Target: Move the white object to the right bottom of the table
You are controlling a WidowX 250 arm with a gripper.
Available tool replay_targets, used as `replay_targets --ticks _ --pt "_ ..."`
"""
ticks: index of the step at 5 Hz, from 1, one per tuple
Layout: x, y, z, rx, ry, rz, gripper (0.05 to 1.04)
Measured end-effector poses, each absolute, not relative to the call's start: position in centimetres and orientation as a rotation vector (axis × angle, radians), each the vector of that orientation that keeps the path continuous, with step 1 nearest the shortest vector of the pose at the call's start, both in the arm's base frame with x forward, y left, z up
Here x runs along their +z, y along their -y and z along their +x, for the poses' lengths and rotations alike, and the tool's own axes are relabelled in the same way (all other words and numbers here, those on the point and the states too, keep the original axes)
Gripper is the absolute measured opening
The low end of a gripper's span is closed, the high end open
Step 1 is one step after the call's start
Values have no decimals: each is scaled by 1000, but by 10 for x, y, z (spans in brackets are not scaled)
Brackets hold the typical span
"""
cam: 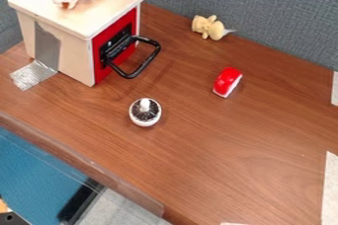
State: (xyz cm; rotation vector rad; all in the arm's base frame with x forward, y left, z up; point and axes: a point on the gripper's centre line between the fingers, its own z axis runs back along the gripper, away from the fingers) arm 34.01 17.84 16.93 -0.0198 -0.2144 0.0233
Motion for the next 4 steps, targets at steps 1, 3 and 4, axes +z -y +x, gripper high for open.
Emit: replay_targets --ticks 1,3,4 --pt "152 -175 339 20 179 -50 1001" --pt "160 -77 300 -263 201 -86 1001" --pt "143 -48 284 -350 169 -92 1001"
